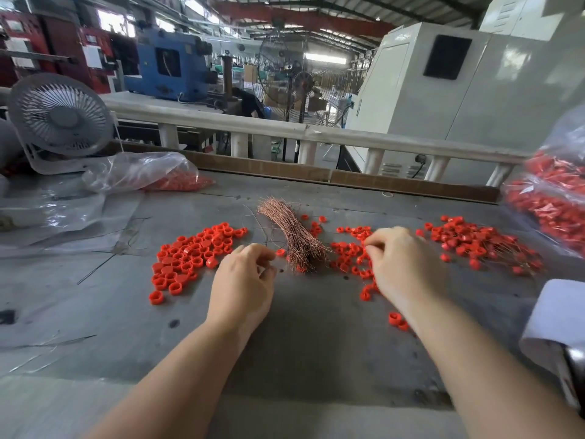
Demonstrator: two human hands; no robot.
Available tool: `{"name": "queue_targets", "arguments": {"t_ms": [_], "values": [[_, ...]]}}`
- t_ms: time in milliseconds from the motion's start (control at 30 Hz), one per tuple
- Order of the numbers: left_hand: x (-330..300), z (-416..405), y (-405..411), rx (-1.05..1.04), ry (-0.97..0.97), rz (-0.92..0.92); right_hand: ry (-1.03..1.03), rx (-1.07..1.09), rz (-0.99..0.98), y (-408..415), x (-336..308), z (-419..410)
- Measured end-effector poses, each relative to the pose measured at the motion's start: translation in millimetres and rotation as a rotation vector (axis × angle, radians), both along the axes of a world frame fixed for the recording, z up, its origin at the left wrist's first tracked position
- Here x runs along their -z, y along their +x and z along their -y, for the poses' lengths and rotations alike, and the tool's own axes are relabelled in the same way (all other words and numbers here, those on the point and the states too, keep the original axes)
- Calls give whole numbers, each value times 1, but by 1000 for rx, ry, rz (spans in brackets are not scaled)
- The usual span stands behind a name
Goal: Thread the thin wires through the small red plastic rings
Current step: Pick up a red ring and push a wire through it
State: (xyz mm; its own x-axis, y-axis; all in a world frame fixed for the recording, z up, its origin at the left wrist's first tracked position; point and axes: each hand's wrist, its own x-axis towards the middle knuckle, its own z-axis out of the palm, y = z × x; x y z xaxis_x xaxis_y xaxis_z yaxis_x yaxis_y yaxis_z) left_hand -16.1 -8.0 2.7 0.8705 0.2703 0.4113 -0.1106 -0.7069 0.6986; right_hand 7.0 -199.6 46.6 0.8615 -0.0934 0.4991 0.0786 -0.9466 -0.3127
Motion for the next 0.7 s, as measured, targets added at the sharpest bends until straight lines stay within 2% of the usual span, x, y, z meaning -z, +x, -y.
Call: {"name": "queue_targets", "arguments": {"t_ms": [267,367,567,700], "values": [[10,-6,1,-24,295,-212,116,-168,44,-13,36,-36],[10,-5,3,-28,332,-253,142,-198,33,-15,41,-30],[8,-9,2,-95,364,-154,182,-254,-3,-17,42,-26],[8,-19,4,-219,438,-273,191,-277,-24,-18,42,-28]]}}
